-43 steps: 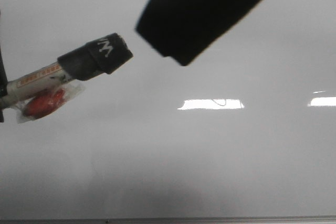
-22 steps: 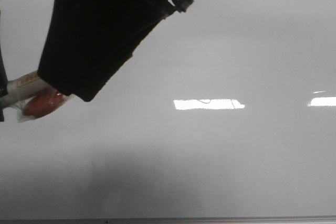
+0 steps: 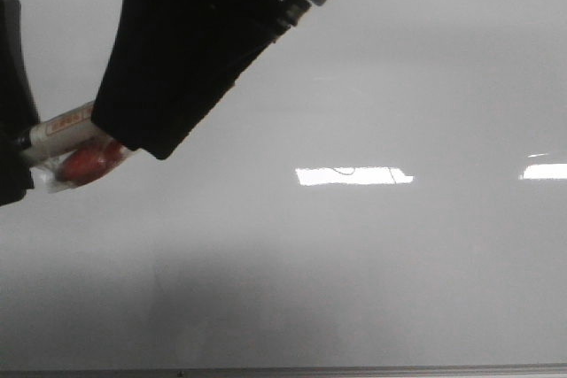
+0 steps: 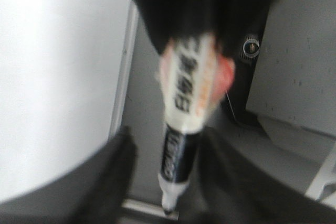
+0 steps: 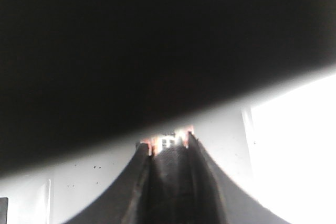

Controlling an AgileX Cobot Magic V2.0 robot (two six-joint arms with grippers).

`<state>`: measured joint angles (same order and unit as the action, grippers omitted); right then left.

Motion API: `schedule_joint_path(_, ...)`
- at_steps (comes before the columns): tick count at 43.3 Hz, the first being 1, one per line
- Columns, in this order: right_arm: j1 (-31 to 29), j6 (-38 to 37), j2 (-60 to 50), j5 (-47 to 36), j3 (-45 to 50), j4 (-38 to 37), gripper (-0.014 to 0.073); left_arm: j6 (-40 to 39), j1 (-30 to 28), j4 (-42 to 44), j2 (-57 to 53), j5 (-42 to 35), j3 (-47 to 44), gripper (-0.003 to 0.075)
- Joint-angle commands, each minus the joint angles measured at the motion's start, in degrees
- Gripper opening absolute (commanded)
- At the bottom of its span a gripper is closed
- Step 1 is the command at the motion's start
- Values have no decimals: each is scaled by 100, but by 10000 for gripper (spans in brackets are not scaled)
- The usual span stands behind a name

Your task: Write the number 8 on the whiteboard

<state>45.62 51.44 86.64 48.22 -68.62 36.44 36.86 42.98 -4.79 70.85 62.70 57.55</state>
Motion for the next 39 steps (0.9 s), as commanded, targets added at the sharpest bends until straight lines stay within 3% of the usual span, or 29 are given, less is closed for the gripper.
schedule_joint_path(1,-47,53,-223,-206,-194,242,-60,-219,46,-140,-108,-272,188,608)
schedule_joint_path(4,-124,48,-279,-224,-142,242,-60,-423,46,-140,-118,-272,188,648)
schedule_joint_path(9,-422,37,-500,-224,165,242,-60,-675,-98,-135,-184,-200,151,575)
schedule_joint_path(14,-780,37,-810,-417,670,261,-60,-674,-524,-235,-668,-491,-144,452)
schedule_joint_path(21,-1229,37,-1142,-962,1294,579,-60,-674,-1397,-770,-1929,-1515,-1067,277)
schedule_joint_path(24,-1282,37,-1122,-1235,1372,878,-60,-674,-1811,-1290,-2727,-2175,-1688,164)
schedule_joint_path(30,-1282,37,-1013,-1849,1367,1203,-60,-674,-2195,-1812,-3905,-2724,-2489,-15)
schedule_joint_path(39,-1282,37,-659,-2698,1262,1484,-60,-674,-2287,-1923,-5116,-2997,-3038,-20)
